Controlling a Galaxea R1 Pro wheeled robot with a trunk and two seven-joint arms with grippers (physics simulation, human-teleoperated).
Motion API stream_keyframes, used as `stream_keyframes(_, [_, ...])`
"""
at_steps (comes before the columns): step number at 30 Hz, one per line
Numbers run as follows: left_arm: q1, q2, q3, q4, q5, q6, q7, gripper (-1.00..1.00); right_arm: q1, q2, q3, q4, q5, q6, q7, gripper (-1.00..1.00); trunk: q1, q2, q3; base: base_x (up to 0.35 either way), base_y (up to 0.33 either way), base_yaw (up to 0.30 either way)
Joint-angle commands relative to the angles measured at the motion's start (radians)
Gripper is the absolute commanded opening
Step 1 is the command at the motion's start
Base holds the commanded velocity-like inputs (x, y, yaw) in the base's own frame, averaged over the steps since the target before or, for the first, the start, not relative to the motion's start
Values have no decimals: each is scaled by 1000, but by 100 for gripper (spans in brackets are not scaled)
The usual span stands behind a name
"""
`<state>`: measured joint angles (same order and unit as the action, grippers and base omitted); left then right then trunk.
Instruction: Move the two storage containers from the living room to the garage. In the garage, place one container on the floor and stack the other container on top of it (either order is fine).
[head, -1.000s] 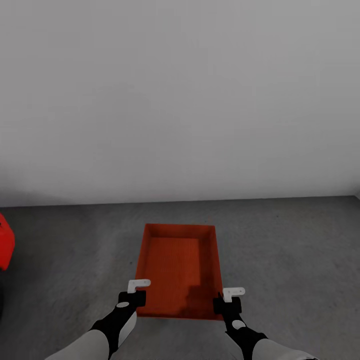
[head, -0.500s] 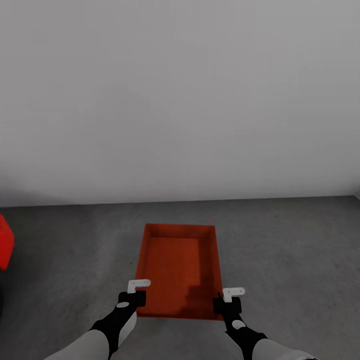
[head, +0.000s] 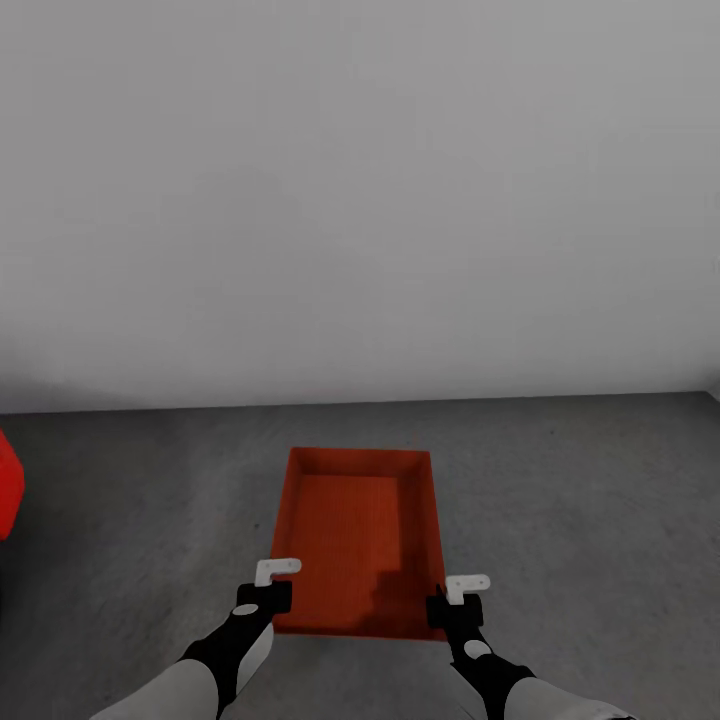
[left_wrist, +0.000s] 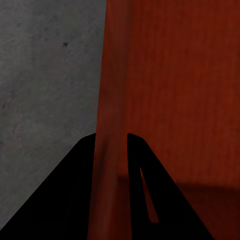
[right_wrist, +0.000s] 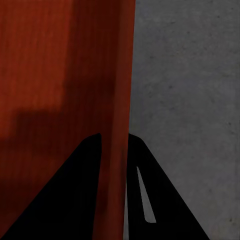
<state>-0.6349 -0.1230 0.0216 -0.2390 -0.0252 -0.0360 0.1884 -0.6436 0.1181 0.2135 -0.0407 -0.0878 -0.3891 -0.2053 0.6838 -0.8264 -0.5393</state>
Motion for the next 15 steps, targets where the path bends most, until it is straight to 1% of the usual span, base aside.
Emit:
stream_keyframes(1, [-1, -1, 15, 0, -2, -2, 6, -100, -1, 0, -6, 2, -24, -7, -5, -100, 0, -1, -1, 0, -1, 0])
stream_keyframes(12, [-1, -1, 15, 0, -2, -2, 6, -100, -1, 0, -6, 2, -24, -7, -5, -100, 0, -1, -1, 0, 0, 0])
stream_keyframes(15, [-1, -1, 15, 0, -2, -2, 6, -100, -1, 0, -6, 2, -24, -7, -5, -100, 0, -1, -1, 45, 0, 0])
